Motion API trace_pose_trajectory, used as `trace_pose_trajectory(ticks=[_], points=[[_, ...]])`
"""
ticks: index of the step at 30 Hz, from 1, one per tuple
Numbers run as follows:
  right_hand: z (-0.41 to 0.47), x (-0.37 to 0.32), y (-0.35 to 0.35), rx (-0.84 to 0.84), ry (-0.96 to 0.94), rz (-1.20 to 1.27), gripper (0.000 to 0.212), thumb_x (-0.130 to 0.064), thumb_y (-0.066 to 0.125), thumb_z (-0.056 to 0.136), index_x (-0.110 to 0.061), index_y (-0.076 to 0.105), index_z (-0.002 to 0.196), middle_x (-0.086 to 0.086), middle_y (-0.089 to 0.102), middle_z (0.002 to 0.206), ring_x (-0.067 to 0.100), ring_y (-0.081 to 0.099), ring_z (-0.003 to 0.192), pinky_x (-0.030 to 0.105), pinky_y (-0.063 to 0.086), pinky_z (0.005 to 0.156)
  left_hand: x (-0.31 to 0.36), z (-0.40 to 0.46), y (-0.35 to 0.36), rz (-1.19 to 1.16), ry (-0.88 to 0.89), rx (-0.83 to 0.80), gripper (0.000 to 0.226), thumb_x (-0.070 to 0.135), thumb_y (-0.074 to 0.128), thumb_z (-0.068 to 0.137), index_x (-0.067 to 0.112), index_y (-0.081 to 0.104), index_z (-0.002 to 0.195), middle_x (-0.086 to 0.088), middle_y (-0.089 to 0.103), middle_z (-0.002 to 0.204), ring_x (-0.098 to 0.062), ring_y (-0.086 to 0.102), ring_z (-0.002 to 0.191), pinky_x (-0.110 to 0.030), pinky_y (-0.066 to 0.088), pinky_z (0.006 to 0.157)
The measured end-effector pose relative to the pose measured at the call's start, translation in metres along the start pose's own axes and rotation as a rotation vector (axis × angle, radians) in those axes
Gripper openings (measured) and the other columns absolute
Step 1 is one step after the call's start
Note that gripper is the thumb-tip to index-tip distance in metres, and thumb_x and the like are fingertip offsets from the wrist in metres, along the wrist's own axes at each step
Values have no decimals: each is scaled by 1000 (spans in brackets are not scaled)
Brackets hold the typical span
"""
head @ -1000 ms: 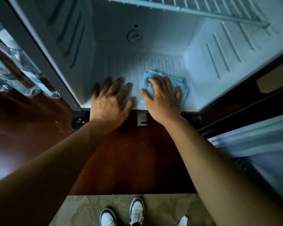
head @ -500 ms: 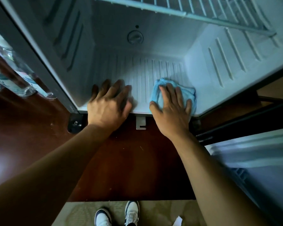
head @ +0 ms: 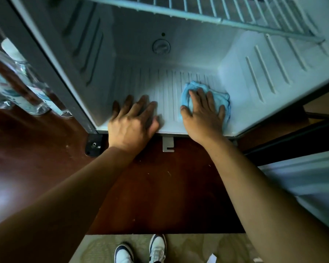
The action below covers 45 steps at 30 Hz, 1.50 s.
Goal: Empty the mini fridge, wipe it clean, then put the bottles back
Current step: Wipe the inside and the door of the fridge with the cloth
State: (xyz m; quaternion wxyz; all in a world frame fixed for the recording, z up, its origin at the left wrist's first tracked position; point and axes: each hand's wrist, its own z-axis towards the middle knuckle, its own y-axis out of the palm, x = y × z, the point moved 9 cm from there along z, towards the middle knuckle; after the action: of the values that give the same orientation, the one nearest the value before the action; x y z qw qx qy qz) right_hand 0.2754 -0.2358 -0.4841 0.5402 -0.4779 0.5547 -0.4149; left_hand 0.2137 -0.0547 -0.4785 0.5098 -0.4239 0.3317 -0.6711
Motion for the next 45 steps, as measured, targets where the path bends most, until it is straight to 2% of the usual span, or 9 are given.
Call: trace_pose_trajectory(ticks=[4, 8, 13, 19, 28, 38, 45], points=[[-22, -8, 2, 10, -21, -22, 58, -45, 22, 99, -30, 8, 153, -3, 0, 163, 22, -6, 150, 57, -4, 114, -1, 0, 6, 25, 32, -25, 46, 51, 40, 100, 27, 57, 135, -5, 55, 142, -38, 45, 135, -65, 33, 108], [-40, -11, 11, -8, -78, -118, 57, -36, 18, 98, -27, 13, 154, -1, -2, 164, 25, -8, 149, 60, -2, 114, 0, -1, 5, 34, 28, -10, 46, 50, 37, 101, 27, 58, 135, -5, 56, 142, -38, 46, 135, -65, 34, 108], [-31, -6, 10, 11, -20, 13, 58, -45, 22, 101, -33, 5, 154, -8, -1, 163, 16, -8, 149, 54, -7, 115, 2, -1, -2, 13, 24, -5, 45, 45, 43, 99, 23, 62, 133, -8, 58, 140, -41, 48, 133, -66, 35, 106], [-9, -2, 11, -47, -45, 20, 60, -52, 22, 99, -37, 3, 154, -11, -4, 163, 13, -9, 149, 52, -10, 115, 1, -1, -1, 14, 19, -13, 44, 43, 47, 99, 22, 62, 134, -8, 57, 141, -40, 46, 135, -65, 33, 108], [16, -7, 6, -25, -53, -47, 59, -49, 21, 100, -34, 5, 154, -8, -2, 163, 16, -7, 150, 54, -7, 116, 0, -1, 3, 25, 27, 9, 44, 44, 45, 99, 24, 62, 133, -7, 59, 139, -39, 48, 133, -63, 34, 109], [-11, -8, 16, -34, -53, -41, 66, -57, 11, 94, -32, -4, 154, -6, -8, 163, 18, -14, 149, 52, -13, 114, 1, -2, 1, 10, -3, -84, 50, 44, 42, 96, 22, 59, 137, -8, 55, 143, -38, 42, 138, -63, 30, 112], [-3, -9, 14, -40, -39, -73, 68, -57, 13, 94, -32, -5, 154, -5, -8, 163, 19, -13, 149, 53, -12, 114, 1, -2, 3, 11, -1, -92, 50, 43, 41, 96, 23, 57, 139, -7, 54, 144, -38, 40, 139, -64, 28, 112]])
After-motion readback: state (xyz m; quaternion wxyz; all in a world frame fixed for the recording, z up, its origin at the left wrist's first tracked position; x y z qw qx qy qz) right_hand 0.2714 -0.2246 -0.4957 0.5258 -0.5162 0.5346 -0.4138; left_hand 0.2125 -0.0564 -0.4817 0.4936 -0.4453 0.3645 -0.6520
